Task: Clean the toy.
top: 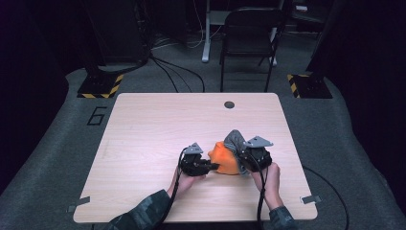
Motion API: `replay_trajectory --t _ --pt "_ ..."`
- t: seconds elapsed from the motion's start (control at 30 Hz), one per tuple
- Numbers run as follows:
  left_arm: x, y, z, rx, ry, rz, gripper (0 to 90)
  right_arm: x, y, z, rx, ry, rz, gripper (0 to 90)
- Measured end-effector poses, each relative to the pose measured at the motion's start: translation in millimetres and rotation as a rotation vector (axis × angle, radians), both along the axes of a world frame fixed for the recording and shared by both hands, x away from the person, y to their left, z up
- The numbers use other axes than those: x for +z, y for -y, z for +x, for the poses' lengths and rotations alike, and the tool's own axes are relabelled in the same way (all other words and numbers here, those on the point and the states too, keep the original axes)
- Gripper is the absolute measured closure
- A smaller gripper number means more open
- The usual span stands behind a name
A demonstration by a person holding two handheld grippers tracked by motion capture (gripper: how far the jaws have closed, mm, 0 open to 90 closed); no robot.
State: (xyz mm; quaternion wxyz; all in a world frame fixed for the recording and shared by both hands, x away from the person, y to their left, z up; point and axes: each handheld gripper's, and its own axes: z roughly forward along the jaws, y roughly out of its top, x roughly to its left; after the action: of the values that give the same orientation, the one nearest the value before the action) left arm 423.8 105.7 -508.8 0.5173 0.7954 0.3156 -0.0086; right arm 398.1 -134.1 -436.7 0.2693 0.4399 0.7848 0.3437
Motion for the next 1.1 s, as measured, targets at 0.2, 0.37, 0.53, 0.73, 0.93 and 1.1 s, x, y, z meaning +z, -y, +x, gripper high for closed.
replay_trajectory --t 0.2,0.37,0.53,0.73,0.93,1.1 --pt "0.3 0.1 1.0 -0.001 0.01 -0.002 75.9 -1.2 -0.4 0.3 0.011 0.005 0.0 69.7" --pt "0.1 -0.4 0.7 -0.003 0.005 -0.003 75.9 -2.6 11.1 4.3 -0.029 -0.027 0.02 71.8" --pt "-0.4 -1.0 0.9 0.002 0.007 -0.004 75.9 -20.9 30.5 13.6 -0.138 -0.094 0.008 72.5" --pt "-0.5 -1.2 0.9 0.007 0.007 -0.011 76.0 -50.2 46.8 29.4 -0.193 -0.201 -0.019 73.2" --pt "-0.4 -0.5 0.1 0.006 0.016 -0.008 75.9 -4.8 46.4 14.6 -0.16 -0.083 0.081 74.0" --pt "0.0 0.9 -1.3 0.007 0.029 -0.004 76.0 36.3 3.3 -12.5 0.004 0.023 0.133 74.0"
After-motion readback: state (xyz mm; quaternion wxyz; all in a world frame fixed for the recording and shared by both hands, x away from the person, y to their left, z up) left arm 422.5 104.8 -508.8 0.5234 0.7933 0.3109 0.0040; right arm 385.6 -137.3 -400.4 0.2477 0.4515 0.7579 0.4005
